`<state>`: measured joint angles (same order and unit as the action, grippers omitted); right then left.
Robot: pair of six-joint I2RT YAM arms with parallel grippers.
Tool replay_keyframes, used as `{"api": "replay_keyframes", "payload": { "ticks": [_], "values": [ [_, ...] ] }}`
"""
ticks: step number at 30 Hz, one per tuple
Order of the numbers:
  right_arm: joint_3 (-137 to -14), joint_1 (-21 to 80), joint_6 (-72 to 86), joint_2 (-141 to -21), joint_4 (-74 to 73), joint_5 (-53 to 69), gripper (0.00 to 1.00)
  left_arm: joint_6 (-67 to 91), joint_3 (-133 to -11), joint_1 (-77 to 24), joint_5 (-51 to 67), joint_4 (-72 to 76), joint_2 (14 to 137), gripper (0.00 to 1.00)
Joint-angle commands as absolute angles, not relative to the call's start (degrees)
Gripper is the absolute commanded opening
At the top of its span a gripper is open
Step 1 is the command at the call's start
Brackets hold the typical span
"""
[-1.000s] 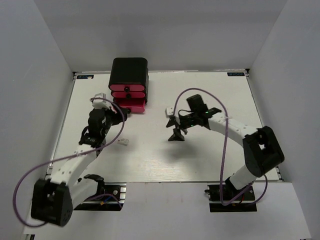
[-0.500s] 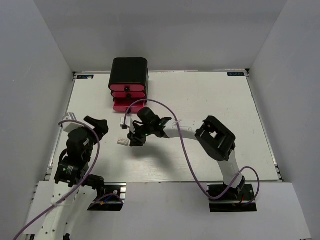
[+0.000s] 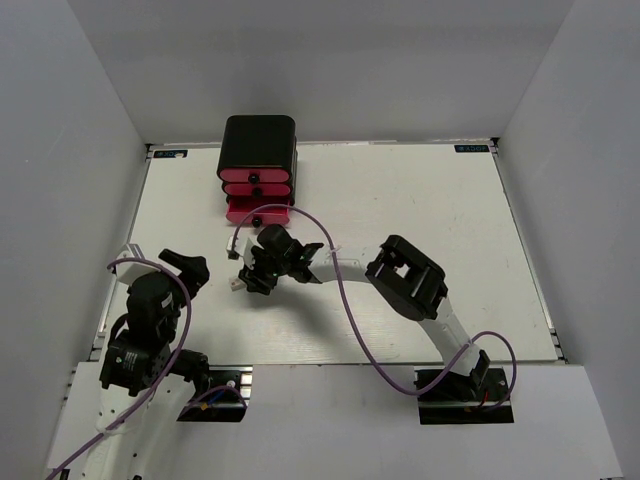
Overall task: Sort the stationery into containers
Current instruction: Pick up the stapler from the center of the board.
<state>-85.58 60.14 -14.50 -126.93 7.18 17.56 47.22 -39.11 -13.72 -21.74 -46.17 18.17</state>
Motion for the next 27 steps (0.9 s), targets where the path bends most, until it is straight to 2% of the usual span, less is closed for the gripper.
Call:
{"api": "replay_keyframes", "payload": {
  "ticks": [1, 2, 5, 10, 16, 23, 25, 27],
  "values": [
    [-88.1, 60.5, -13.4, -127.6, 9.6, 15.0, 0.52, 47.9, -39.9, -13.9, -22.6, -48.5, 17.9, 0.86],
    [-87.9, 60.5, -13.8, -127.5, 9.5, 15.0, 0.57, 47.9, -39.9, -13.9, -22.6, -48.5, 17.9, 0.86],
    [-87.8, 60.4, -15.7, -127.4, 9.2, 14.9, 0.67, 47.9, -39.9, -13.9, -22.6, -48.5, 17.9, 0.86],
    [-86.4, 59.3, -19.0, -126.4, 9.5, 14.3, 0.72, 49.0, -38.7, -13.9, -21.5, -47.4, 17.9, 0.86],
    [-88.5, 58.1, -27.4, -128.6, 8.5, 22.3, 0.76, 49.7, -38.1, -13.9, -20.9, -46.8, 17.9, 0.86],
    [-94.5, 57.4, -31.9, -132.7, 1.9, 33.3, 0.75, 49.1, -38.7, -13.9, -20.9, -47.3, 17.9, 0.86],
    [-95.7, 57.6, -35.0, -133.1, -1.7, 34.4, 0.72, 49.1, -38.7, -13.9, -20.9, -47.3, 17.4, 0.86],
    [-96.3, 57.4, -35.7, -133.3, -3.8, 34.8, 0.65, 49.1, -38.7, -13.9, -20.9, -46.7, 17.4, 0.86]
  ]
}}
